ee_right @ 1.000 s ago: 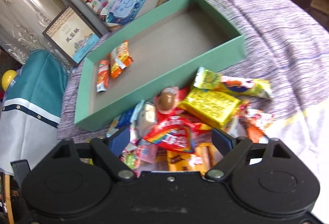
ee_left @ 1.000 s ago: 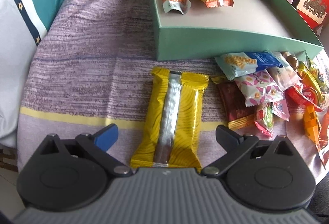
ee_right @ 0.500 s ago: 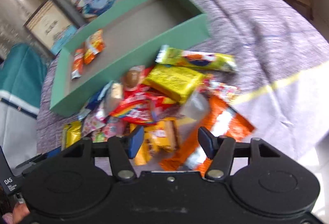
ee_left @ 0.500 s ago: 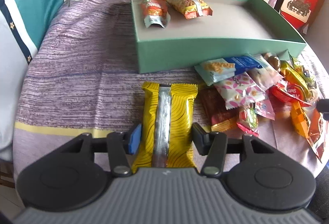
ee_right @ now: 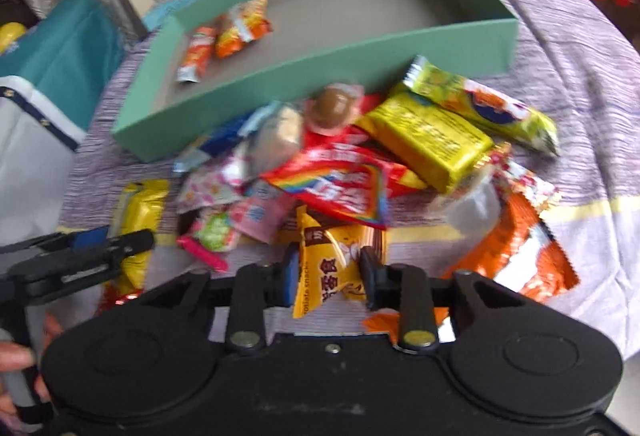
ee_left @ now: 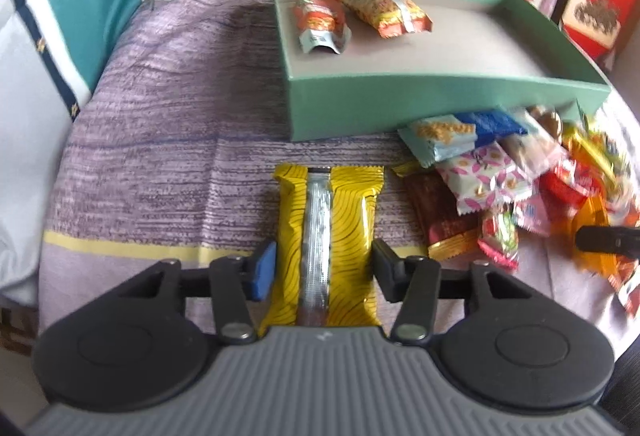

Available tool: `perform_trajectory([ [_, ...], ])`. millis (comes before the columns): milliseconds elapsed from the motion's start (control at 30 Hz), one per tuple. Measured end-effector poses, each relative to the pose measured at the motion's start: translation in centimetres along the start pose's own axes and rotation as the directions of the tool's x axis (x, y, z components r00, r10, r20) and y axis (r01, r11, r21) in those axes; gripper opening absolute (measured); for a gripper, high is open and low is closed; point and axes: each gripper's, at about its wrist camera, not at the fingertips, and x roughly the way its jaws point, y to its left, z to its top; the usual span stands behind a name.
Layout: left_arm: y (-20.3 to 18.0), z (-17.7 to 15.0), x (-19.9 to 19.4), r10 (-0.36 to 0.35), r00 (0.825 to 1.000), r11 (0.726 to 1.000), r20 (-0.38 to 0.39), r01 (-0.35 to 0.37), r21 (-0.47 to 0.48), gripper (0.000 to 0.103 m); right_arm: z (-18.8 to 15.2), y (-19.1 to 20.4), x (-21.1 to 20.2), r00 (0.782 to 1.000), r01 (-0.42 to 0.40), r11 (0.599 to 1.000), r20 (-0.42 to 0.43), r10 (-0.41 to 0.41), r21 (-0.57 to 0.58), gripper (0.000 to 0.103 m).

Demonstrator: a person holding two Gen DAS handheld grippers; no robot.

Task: Organize snacks
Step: 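Grasp the yellow bar with the left tool while the right tool grasps a small orange packet, then lower both snacks into the tray and open both tools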

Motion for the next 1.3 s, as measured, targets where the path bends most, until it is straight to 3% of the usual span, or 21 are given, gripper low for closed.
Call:
perform_trajectory([
  [233, 1.9, 0.8, -2.5, -0.026, 1.0, 0.998, 0.011, 0.026, -0.063, 0.049, 1.7, 1.6, -0.9, 0.989, -0.147, 0.989, -0.01, 0.147, 0.007, 0.027],
  [367, 2.1, 3.2, -5.4, -0.056, 0.995, 0.995, 0.087, 0.063, -0.076, 0.049, 3.9, 2.7, -1.5, 0.976, -0.219, 0.976, 0.004, 0.219, 0.01, 0.027],
  [500, 1.1, 7.7, -6.9, -0.069, 0.981, 0.996, 0.18, 0.078, -0.046, 0.05, 8.0, 4.0, -2.0, 0.971, -0.22, 0.975, 0.086, 0.221, -0.022, 0.027],
  [600, -0.1, 10.9, -5.7, -0.059, 0.976, 0.997, 0.209, 0.066, -0.028, 0.05, 11.2, 4.7, -1.0, 0.972, -0.198, 0.98, 0.126, 0.199, -0.025, 0.027],
  [733, -1.3, 13.5, -2.5, -0.059, 0.983, 0.997, 0.173, 0.068, -0.042, 0.05, 14.6, 5.0, 1.9, 0.978, -0.177, 0.984, 0.115, 0.176, -0.003, 0.027],
  [1000, -1.7, 14.7, 2.4, -0.028, 0.995, 0.999, 0.099, 0.031, -0.032, 0.053, 15.9, 5.6, 6.7, 0.982, -0.185, 0.982, 0.032, 0.184, 0.04, 0.028],
  [1067, -1.6, 14.7, 2.9, -0.028, 0.996, 0.999, 0.08, 0.03, -0.029, 0.061, 15.9, 5.4, 7.0, 0.98, -0.199, 0.977, 0.01, 0.198, 0.079, 0.034],
  [1133, -1.6, 14.6, 2.6, -0.032, 0.995, 0.999, 0.093, 0.035, -0.031, 0.097, 16.0, 5.1, 7.1, 0.975, -0.22, 0.969, 0.002, 0.221, 0.108, 0.055],
  [1200, -1.6, 14.4, 1.8, 0.001, 0.991, 1.0, 0.133, 0.002, -0.025, 0.103, 16.0, 4.8, 6.4, 0.98, -0.199, 0.975, 0.039, 0.196, 0.1, 0.087],
  [1300, -1.4, 14.4, 1.3, -0.009, 0.992, 1.0, 0.128, 0.013, -0.026, 0.103, 15.9, 4.3, 5.3, 0.983, -0.176, 0.981, 0.073, 0.17, 0.081, 0.095],
])
